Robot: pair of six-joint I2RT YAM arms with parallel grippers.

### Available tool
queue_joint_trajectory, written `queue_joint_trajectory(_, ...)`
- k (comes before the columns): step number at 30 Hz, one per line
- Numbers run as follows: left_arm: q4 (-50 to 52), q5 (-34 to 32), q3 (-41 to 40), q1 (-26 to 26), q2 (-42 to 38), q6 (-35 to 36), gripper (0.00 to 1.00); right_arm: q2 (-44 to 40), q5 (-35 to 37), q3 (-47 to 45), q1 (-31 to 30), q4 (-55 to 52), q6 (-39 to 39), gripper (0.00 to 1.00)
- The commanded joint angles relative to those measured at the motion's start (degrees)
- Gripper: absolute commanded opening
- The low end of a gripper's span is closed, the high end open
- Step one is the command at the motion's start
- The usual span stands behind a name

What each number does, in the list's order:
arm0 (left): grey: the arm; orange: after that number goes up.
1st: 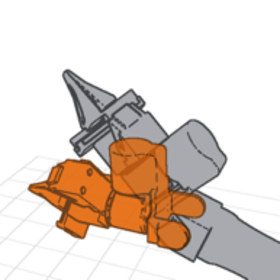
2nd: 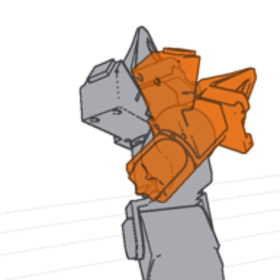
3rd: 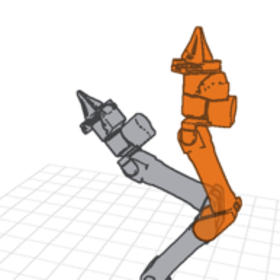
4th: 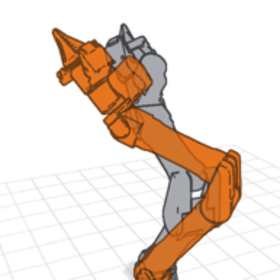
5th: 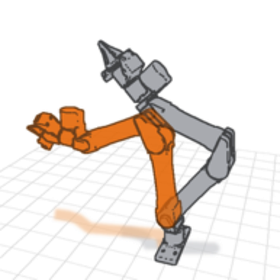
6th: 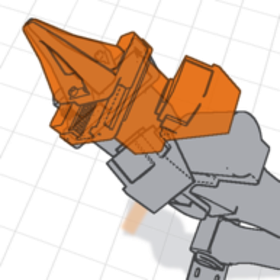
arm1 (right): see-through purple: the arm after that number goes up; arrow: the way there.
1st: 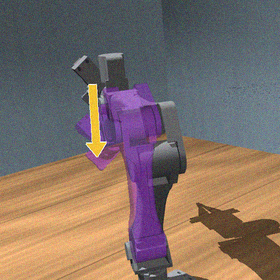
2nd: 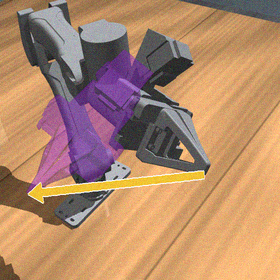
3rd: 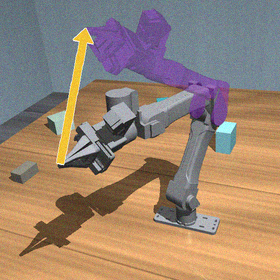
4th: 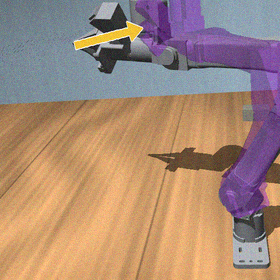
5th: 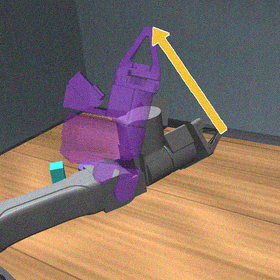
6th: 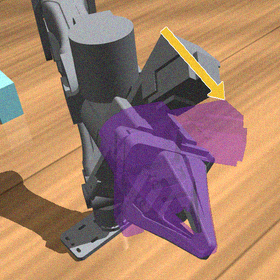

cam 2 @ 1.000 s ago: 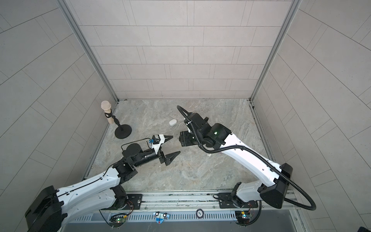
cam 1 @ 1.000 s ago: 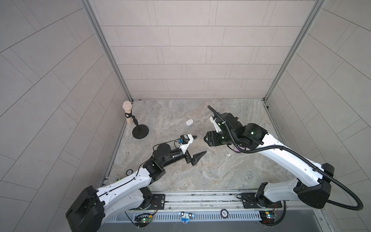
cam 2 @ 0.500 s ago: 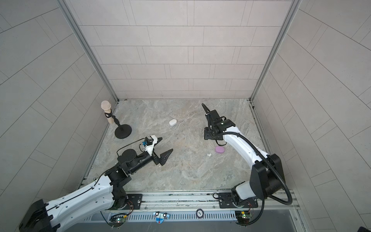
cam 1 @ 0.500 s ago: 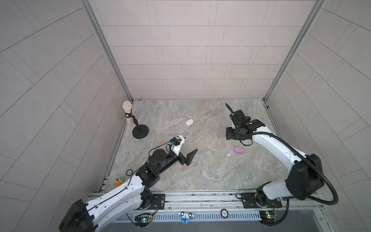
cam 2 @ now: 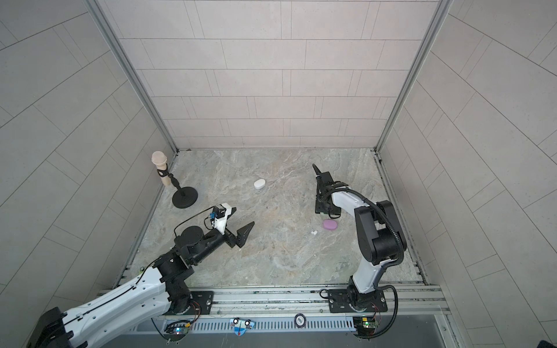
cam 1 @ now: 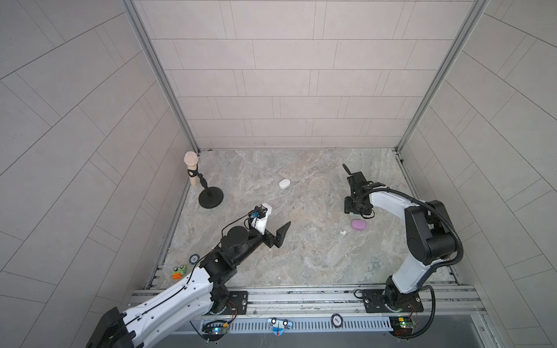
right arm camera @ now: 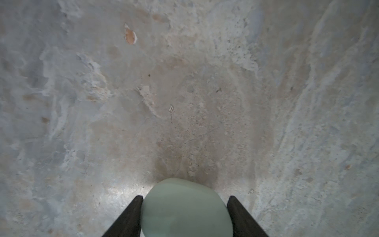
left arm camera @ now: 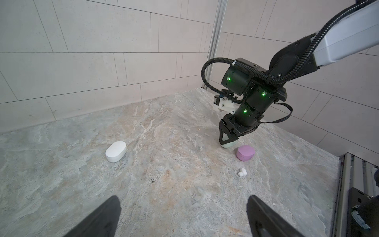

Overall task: Insert wireless bluetooth earbuds into charging case
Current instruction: Place the charging case at the middle-right of the table.

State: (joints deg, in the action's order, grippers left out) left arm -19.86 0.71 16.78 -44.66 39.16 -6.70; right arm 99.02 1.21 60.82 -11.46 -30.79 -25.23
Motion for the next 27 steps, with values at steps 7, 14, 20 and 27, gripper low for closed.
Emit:
queue_joint_trajectory(7, 3.92, -4.37, 1.27, -0.15, -0.13, -1.75, 1.00, 1.44, 1.25, -0.11, 0.52, 0.35, 0.96, 0.66)
queue_joint_trajectory(14, 9.72, -7.87, 3.47, -0.10, -0.30, -3.79, 1.00, -1.45, 1.91, 1.55, 0.50, -2.96, 1.86, 0.84)
queue_joint_trajectory(20, 17.31, -10.72, 6.30, 1.41, -1.08, -5.02, 1.00, -6.38, 2.39, 3.44, -0.15, -6.37, 2.76, 0.89)
queue_joint_trajectory(27, 23.11, -9.44, 8.02, 6.64, -0.63, -7.90, 1.00, -7.80, 1.48, 8.83, -4.49, -9.65, 5.12, 0.92)
